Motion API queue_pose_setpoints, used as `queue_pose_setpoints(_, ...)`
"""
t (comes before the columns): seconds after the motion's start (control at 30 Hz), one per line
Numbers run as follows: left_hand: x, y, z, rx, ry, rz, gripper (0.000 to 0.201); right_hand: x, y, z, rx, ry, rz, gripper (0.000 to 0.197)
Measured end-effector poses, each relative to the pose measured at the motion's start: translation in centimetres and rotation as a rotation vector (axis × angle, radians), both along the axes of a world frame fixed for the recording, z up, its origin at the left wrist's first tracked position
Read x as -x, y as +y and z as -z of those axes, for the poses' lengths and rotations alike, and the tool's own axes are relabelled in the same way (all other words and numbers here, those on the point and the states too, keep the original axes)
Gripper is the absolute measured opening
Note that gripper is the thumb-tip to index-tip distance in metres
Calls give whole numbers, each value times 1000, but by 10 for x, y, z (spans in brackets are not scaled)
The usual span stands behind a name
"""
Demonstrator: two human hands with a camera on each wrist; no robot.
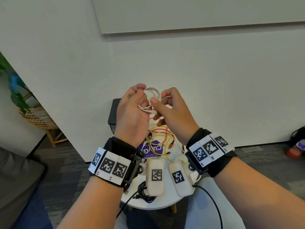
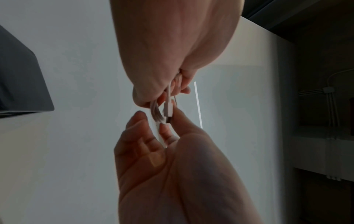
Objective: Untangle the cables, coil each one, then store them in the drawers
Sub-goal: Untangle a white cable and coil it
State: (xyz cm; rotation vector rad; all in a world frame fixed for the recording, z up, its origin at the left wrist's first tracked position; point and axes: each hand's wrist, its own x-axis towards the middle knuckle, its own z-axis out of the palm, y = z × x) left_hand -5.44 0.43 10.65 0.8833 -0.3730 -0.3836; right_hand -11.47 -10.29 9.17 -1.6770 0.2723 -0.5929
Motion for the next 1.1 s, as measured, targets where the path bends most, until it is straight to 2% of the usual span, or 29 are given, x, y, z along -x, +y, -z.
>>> queue_pose_setpoints(0.07, -2, 0, 0, -15, 7, -39, 16, 4, -3, -1, 115, -12, 27, 31)
queue_pose_setpoints(0.17, -4, -1, 1, -47, 5, -69, 18, 10, -6, -4, 262, -5, -67, 23)
queue_pose_setpoints(0.4, -2, -1, 11, -105, -25, -3, 17, 2, -11, -10, 241, -116, -98, 4)
queue_pose_setpoints(0.5, 0, -1, 8, -47, 13, 49, 18, -5, -7, -5, 237, -142, -23, 9)
queue_pose_setpoints(0.6, -4, 0, 8, 23, 70, 41, 19, -11, -5, 8, 365, -128, 112, 25)
queue_pose_setpoints(0.63, -5, 1, 8, 48, 96, 44, 18, -12, -4, 12, 348, -104, 136, 33)
queue_pose_setpoints(0.7, -6, 2, 9, 82, 135, 56, 18, -12, -1, 19, 171, -25, 82, 42)
queue_pose_setpoints(0.77, -6, 1, 11, 64, 120, 58, 17, -14, 1, 25, -57, 18, -51, 34)
queue_pose_setpoints(0.83, -5, 0, 12, 8, 80, 41, 16, -17, 0, 29, -177, -3, -99, 25)
queue_pose_setpoints(0.97, -4, -2, 17, -162, -64, -23, 19, -21, -2, 28, -283, -26, -84, 22)
queue_pose_setpoints(1.1, -6, 1, 24, -372, -258, -76, 19, -22, -1, 27, -220, -13, -60, 23)
